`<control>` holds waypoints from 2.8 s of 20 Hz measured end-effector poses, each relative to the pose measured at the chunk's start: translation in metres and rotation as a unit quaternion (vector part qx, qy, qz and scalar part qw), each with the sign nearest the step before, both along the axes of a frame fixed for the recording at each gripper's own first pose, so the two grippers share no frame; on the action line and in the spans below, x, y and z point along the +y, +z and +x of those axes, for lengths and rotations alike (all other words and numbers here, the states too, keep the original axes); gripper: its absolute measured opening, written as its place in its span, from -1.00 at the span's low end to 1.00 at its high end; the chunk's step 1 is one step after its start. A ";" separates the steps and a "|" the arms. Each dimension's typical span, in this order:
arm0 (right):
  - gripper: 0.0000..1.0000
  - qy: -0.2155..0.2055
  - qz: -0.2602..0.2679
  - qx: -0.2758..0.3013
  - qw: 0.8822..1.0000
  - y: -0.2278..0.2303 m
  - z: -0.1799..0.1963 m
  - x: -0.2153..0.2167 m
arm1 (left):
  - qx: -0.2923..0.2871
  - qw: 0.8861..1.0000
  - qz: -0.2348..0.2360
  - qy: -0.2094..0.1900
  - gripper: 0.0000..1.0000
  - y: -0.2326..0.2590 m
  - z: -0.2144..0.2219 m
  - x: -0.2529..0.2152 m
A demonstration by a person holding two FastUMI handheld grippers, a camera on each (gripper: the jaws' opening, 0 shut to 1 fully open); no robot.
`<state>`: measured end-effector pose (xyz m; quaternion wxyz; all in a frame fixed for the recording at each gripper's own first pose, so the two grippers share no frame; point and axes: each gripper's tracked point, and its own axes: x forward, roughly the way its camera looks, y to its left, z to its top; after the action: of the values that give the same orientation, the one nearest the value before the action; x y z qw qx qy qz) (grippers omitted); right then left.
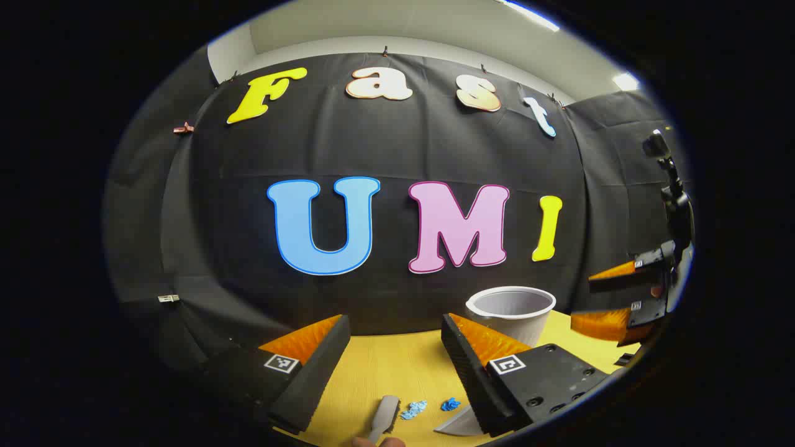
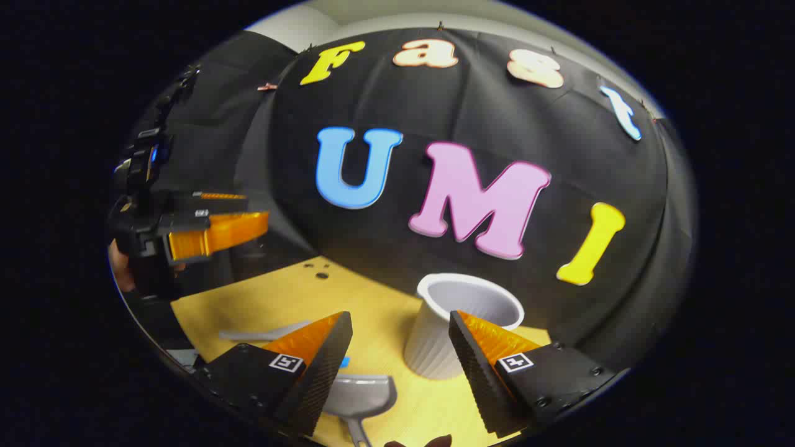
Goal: Pick up the small broom and dustpan from the desktop, sweep the trash into the dustpan with the broom, and then empty the trash into the garbage bin.
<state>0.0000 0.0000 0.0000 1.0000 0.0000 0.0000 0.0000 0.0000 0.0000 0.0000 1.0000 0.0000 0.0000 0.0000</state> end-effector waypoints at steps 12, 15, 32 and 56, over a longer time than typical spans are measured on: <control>0.94 0.074 0.000 0.177 0.981 -0.119 -0.025 0.023 | 0.015 1.000 0.009 -0.005 0.91 -0.011 -0.002 -0.004; 0.94 0.095 0.014 0.242 0.966 -0.157 -0.033 0.037 | 0.021 1.000 0.011 -0.009 0.91 -0.015 -0.002 -0.007; 0.93 0.116 0.020 0.424 0.898 -0.307 0.009 0.065 | 0.046 0.999 0.018 0.015 0.92 -0.037 -0.011 0.008; -0.36 0.138 0.010 0.498 0.856 -0.324 0.030 0.068 | 0.212 0.977 -0.006 0.000 0.92 -0.158 -0.005 0.030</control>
<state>0.0303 0.0685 -0.3239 0.8559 0.0105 0.4984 0.1379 -0.0052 0.0296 -0.1585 0.9772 -0.0057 0.2124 -0.0003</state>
